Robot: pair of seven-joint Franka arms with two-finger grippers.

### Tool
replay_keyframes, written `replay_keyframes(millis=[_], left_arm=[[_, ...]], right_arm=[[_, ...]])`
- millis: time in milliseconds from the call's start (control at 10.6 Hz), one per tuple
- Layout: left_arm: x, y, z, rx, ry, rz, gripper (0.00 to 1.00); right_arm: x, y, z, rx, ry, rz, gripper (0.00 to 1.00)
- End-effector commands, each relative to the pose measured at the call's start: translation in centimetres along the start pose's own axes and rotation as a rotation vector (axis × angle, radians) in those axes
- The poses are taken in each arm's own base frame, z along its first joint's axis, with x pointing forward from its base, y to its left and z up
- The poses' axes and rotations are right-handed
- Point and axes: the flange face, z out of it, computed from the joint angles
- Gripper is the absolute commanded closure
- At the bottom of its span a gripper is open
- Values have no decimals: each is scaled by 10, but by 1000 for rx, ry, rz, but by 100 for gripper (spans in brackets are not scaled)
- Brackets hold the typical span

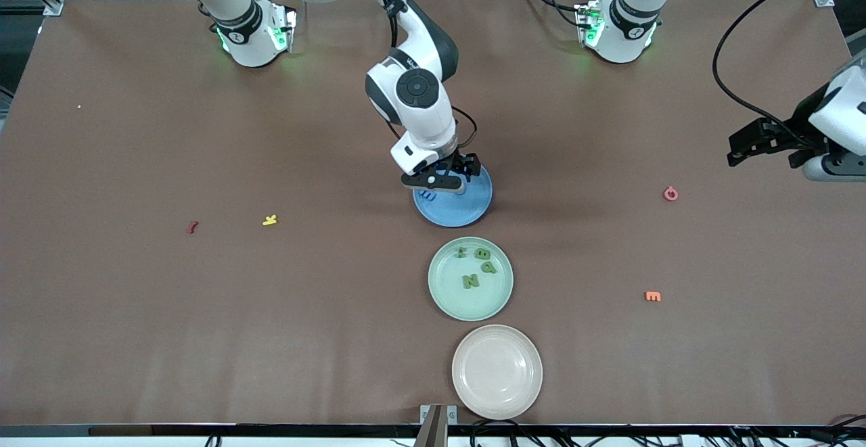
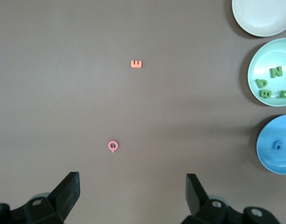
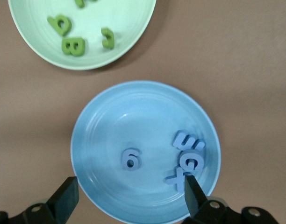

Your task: Sort letters by color into matching plates

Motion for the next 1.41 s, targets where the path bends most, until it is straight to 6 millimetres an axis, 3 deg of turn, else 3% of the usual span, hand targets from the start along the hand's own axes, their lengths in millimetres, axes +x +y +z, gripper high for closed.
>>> replay_keyframes(millis=[0, 188, 471, 659, 848, 1036, 1318], left_arm=[[-16, 16, -26, -9, 14, 29, 0], [-17, 29, -27, -8, 15, 47, 0], [-20, 28, -32, 0, 25, 47, 0], [-21, 25, -33, 1, 20, 44, 0], [-21, 23, -35, 4, 25, 41, 0], [-20, 23, -42, 3, 40, 52, 0], [-19, 24, -41, 0, 39, 60, 0]], right_arm=[[26, 15, -83, 46, -16, 60, 0], [39, 28, -148, 94, -10, 83, 0], [66, 55, -238, 203, 61, 112, 0], [82, 86, -304, 269, 100, 148, 0], [93, 117, -354, 217, 150, 143, 0], [103, 168, -397, 165, 148, 90, 0], [109, 256, -440, 65, 97, 107, 0]])
